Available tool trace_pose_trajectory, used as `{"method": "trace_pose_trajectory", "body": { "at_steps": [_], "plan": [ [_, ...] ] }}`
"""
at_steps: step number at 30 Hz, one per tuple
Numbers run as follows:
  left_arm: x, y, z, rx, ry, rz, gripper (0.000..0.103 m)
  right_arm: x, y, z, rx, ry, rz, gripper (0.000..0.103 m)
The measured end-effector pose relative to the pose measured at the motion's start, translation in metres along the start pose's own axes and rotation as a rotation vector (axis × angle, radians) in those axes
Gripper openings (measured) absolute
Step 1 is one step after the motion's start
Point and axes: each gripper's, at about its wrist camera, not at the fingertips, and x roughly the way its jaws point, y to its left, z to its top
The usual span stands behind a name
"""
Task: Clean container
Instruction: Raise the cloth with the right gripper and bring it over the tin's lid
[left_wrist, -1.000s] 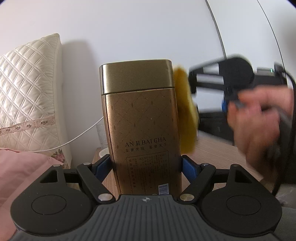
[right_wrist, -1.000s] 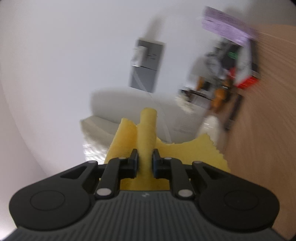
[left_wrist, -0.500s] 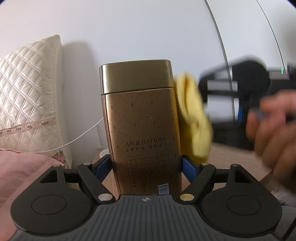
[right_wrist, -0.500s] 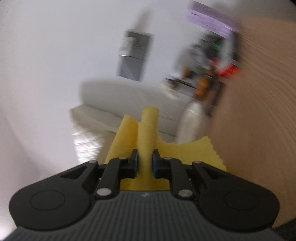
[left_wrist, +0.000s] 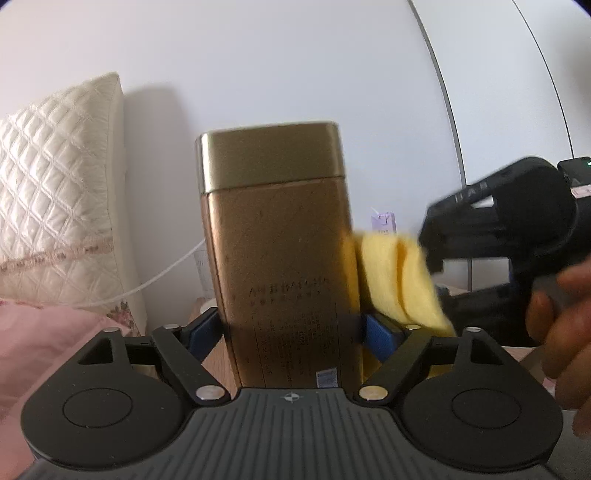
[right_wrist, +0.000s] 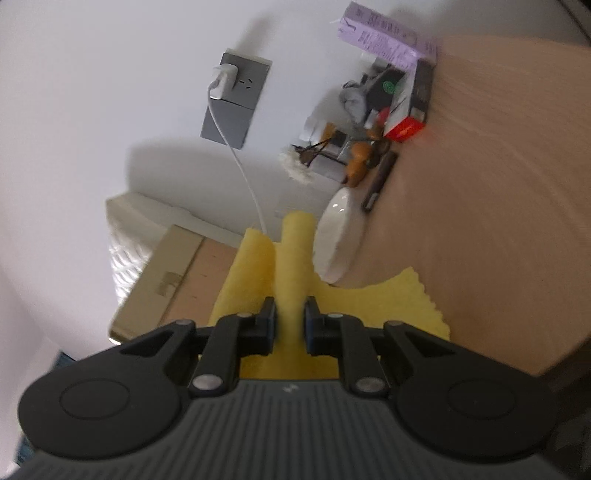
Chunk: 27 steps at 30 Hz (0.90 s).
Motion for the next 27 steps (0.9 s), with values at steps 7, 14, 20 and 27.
{"method": "trace_pose_trajectory", "body": {
  "at_steps": [7,14,20,27],
  "plan": [
    [-0.011,-0.008,0.010,-0.001,-0.008,0.033,0.093,-0.025,0.046,0.022,-0.236,-0.065,-0.052,0.016],
    [-0.020,-0.008,0.022,-0.021,-0.044,0.064,0.094,-0.046,0.121,0.038,-0.500,-0.109,-0.050,0.017],
    [-0.017,-0.014,0.028,-0.029,-0.056,0.089,0.097,-0.025,0.179,0.040,-0.694,0.023,-0.059,0.017],
    [-0.013,-0.015,0.039,-0.071,-0.048,0.140,0.097,0.036,0.213,0.025,-0.985,0.287,-0.161,0.016]
  ]
}}
